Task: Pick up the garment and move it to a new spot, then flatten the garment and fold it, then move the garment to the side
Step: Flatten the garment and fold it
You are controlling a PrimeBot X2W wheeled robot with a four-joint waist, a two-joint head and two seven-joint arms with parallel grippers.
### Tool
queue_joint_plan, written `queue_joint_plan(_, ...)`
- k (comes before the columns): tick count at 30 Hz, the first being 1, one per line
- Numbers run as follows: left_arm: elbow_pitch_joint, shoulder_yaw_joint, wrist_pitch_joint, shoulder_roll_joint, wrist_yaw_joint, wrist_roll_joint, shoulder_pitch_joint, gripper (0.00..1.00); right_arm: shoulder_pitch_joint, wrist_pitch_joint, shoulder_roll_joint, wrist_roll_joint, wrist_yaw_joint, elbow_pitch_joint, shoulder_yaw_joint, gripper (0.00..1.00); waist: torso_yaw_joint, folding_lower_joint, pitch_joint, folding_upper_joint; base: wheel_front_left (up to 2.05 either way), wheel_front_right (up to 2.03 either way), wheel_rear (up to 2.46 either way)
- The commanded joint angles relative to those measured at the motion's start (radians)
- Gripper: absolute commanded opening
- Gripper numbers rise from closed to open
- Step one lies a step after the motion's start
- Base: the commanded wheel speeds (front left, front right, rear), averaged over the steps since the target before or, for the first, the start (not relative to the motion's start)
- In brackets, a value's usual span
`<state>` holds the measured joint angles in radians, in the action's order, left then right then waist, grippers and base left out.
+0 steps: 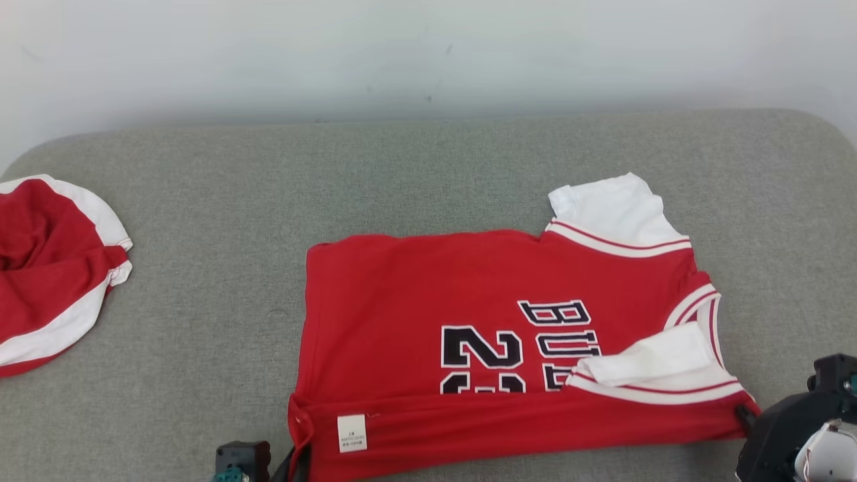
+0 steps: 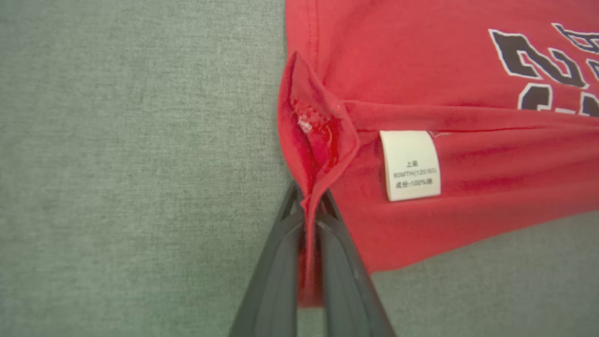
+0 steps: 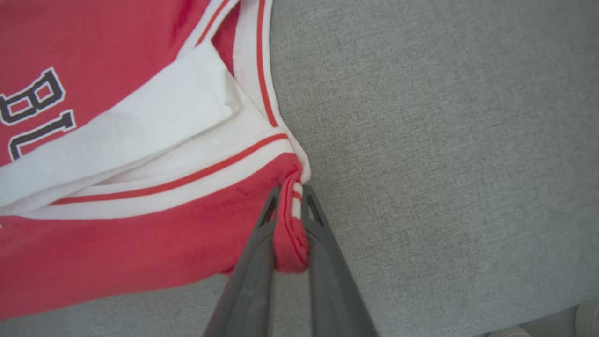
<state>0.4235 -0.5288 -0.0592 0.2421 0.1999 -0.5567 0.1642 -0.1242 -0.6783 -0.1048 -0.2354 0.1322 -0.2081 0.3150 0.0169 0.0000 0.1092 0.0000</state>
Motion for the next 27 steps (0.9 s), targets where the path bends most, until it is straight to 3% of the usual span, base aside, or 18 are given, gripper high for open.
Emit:
queue_joint_plan(1, -0.001, 0.001, 0.013, 0.017, 0.014, -0.01, -0.031, 0.0, 0.022, -0.007, 0.0, 0.009, -0.003, 0.009, 0.012, 0.0, 0.001, 0.0, -0.011, 0.0, 0.0, 0.0, 0.0)
queue_joint_plan(2, -0.01, 0.001, 0.019, 0.019, 0.017, -0.014, -0.04, 0.34, 0.032, -0.011, 0.004, 0.01, -0.003, 0.015, 0.013, 0.0, 0.001, 0.0, -0.013, 0.0, 0.0, 0.0, 0.0)
queue_joint_plan(6, -0.036, 0.0, 0.033, 0.026, 0.03, -0.021, -0.061, 1.0, 0.055, -0.014, 0.016, 0.027, -0.003, 0.033, 0.023, 0.0, 0.001, 0.0, -0.02, 0.0, 0.0, 0.0, 0.0)
queue_joint_plan(7, -0.044, 0.003, 0.029, 0.025, 0.032, -0.024, -0.064, 1.0, 0.056, -0.004, 0.019, 0.029, -0.003, 0.039, 0.027, 1.0, 0.0, 0.0, -0.022, 0.0, 0.0, 0.0, 0.0)
queue_joint_plan(18, -0.131, 0.05, 0.054, 0.064, 0.054, -0.032, 0.01, 1.0, -0.049, 0.004, -0.004, 0.037, -0.002, 0.09, 0.013, 1.0, -0.006, 0.0, -0.025, 0.0, 0.0, 0.0, 0.0)
queue_joint_plan(27, -0.127, 0.085, 0.241, 0.097, 0.019, -0.084, 0.262, 1.0, -0.333, -0.074, -0.068, -0.029, -0.002, 0.004, -0.084, 1.0, -0.017, 0.0, 0.049, 0.0, 0.0, 0.0, 0.0)
